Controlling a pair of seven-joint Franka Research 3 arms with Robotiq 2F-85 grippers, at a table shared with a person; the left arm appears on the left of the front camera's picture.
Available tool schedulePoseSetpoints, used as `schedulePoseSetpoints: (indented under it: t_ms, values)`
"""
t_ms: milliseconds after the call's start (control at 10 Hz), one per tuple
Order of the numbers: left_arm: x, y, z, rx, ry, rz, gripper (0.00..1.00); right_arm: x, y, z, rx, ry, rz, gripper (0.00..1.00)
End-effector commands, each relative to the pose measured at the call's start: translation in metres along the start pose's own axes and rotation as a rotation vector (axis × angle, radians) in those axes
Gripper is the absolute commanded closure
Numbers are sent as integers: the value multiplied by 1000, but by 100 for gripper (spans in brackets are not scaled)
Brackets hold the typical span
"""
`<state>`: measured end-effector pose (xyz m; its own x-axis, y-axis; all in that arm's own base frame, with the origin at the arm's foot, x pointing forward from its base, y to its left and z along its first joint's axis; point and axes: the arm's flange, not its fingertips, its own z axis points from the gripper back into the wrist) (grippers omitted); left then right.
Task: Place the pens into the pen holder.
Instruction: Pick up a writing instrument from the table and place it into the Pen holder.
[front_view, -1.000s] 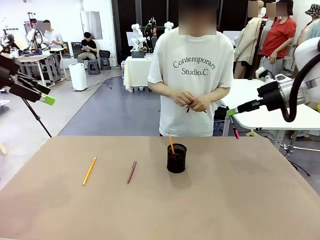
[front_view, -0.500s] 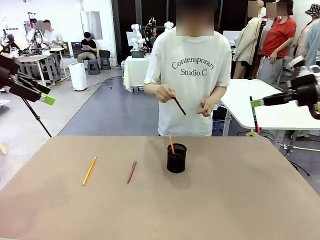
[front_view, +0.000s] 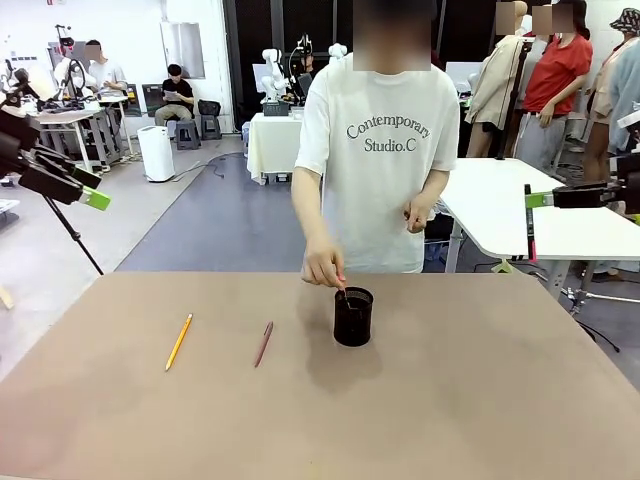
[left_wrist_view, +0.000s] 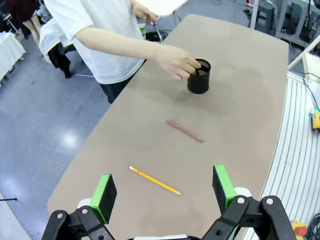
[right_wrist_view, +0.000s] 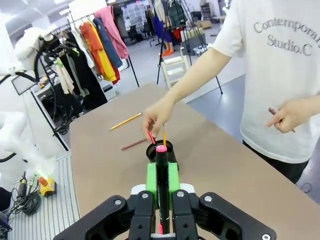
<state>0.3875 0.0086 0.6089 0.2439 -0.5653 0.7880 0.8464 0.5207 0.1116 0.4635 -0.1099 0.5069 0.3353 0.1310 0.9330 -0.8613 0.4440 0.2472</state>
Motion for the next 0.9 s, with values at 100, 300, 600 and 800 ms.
schedulePoseSetpoints:
  t_ms: [100,300,600,800]
  values:
    - [0,0,-1,-4,-15,-12,0,2,0,2,3,5,6,100]
    - [0,0,-1,-4,-15,-12,0,2,0,2,3,5,6,100]
    - [0,0,-1,-4,-15,-12,0,2,0,2,3,5,6,100]
    - [0,0,-1,-4,-15,-12,0,2,0,2,3,5,6,100]
